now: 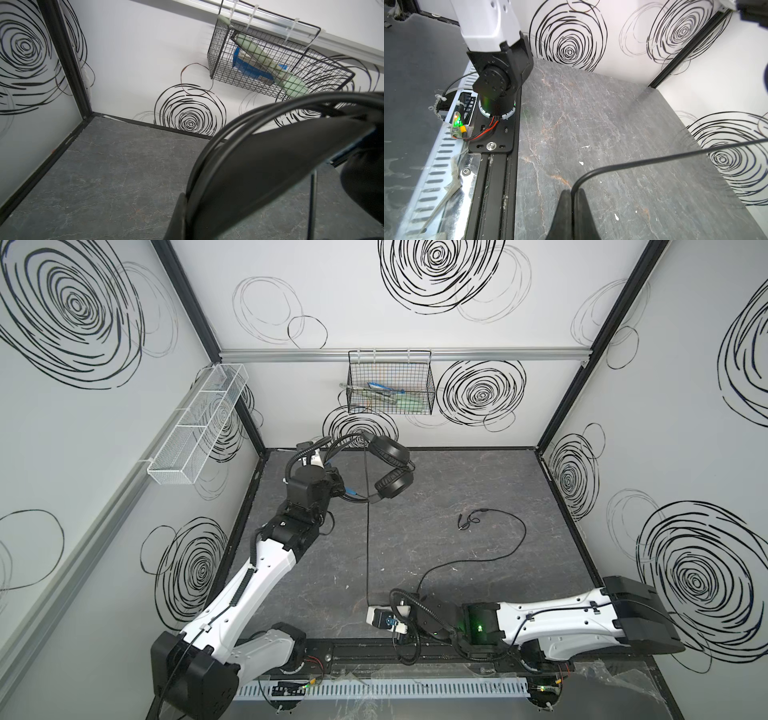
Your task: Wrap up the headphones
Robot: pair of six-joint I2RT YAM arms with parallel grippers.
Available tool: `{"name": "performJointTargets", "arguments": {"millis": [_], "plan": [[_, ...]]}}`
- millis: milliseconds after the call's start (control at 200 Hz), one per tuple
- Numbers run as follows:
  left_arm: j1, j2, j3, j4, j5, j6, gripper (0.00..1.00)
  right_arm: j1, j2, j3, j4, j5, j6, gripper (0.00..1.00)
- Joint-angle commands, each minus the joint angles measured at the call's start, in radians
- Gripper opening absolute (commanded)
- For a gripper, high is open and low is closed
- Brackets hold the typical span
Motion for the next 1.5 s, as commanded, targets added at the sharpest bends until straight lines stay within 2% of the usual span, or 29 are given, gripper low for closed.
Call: {"name": "performJointTargets", "arguments": {"millis": [0,180,330,540,755,976,1211,1496], "plan": [[0.007,-0.018,0.000,0.151,-0.098,0.027,0.00,0.036,-0.079,0.031,-0.047,-0.001,-0.051,0.00],[-0.026,-0.019,-0.020,0.167,-0.176,0.118,0.00,0.041,-0.161,0.033,-0.049,0.048,-0.096,0.00],[-0.096,-0.020,-0.033,0.202,-0.255,0.250,0.00,0.034,-0.183,0.073,-0.088,0.105,-0.155,0.00],[-0.161,-0.001,-0.029,0.204,-0.321,0.366,0.00,-0.003,-0.195,0.163,-0.158,0.133,-0.217,0.00],[-0.177,0.015,-0.038,0.197,-0.337,0.408,0.00,-0.070,-0.203,0.254,-0.193,0.131,-0.278,0.00],[-0.186,0.027,-0.027,0.165,-0.309,0.447,0.00,-0.171,-0.183,0.357,-0.243,0.158,-0.332,0.00],[-0.222,0.038,-0.010,0.100,-0.303,0.488,0.00,-0.239,-0.189,0.410,-0.242,0.224,-0.358,0.00],[-0.248,-0.001,-0.017,-0.003,-0.299,0.478,0.00,-0.259,-0.174,0.458,-0.255,0.338,-0.345,0.00]]}}
